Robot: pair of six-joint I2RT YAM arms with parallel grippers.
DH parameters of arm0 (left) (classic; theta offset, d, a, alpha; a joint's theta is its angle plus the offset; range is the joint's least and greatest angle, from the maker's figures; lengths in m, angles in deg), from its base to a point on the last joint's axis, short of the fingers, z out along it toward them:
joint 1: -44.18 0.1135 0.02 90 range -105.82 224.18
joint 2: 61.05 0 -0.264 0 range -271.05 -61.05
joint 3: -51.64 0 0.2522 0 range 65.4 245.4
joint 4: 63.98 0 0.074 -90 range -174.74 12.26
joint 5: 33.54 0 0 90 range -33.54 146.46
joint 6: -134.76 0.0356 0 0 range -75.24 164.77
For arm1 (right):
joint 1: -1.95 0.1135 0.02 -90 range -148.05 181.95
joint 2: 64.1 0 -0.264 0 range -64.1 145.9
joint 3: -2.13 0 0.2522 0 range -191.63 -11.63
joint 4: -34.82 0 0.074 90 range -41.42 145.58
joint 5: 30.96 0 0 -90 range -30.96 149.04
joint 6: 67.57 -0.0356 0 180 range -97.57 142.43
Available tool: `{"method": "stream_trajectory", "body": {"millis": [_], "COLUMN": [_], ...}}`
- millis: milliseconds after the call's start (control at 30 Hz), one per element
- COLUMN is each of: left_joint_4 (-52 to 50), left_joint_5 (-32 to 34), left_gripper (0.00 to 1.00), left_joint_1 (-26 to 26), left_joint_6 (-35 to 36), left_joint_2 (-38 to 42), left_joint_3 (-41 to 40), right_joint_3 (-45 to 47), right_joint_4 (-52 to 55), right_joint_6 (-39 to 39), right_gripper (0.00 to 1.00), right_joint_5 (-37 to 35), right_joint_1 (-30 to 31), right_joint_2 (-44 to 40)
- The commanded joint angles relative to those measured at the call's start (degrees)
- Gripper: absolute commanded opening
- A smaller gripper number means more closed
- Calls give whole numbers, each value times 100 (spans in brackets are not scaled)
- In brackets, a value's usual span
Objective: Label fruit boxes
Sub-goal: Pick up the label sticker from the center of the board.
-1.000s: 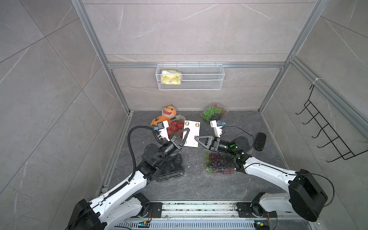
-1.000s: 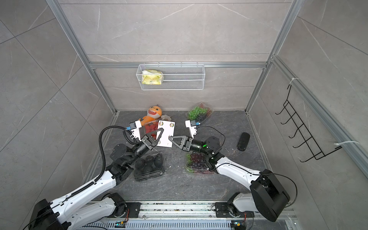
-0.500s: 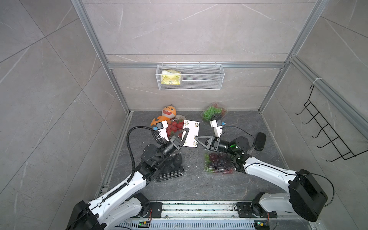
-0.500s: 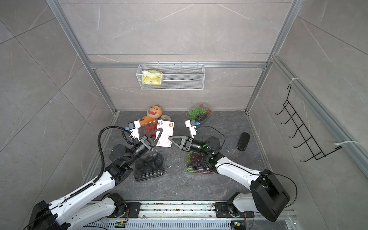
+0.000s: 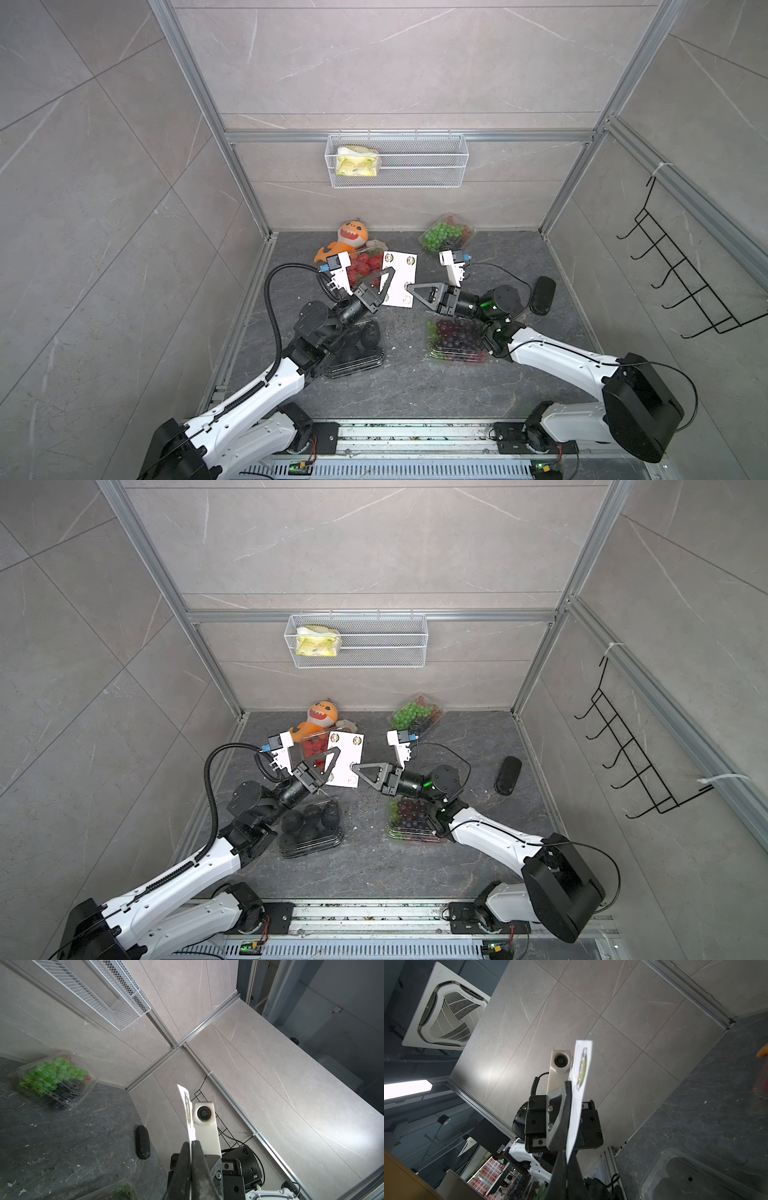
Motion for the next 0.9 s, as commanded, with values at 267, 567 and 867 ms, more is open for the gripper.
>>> {"method": "stream_trajectory", "body": {"millis": [267,567,867], "left_joint_4": [-989,-2173,-2761], "left_joint_5": [-433,-1499,-2576], "left_gripper": [44,49,48], "left_joint_1": [10,326,998], "left_joint_6": [378,760,974], "left_joint_2": [275,654,468], "left_joint_3": [236,474,1141], "right_joint_3": [-308,-797,-895], "right_joint_4": [-85,81,366], "right_joint_6": [111,159,364], "right_gripper": [0,0,0], "right_joint_5": [185,877,1396], "right_joint_1": [-6,-112,-293], "right_joint_2": [85,425,424]}}
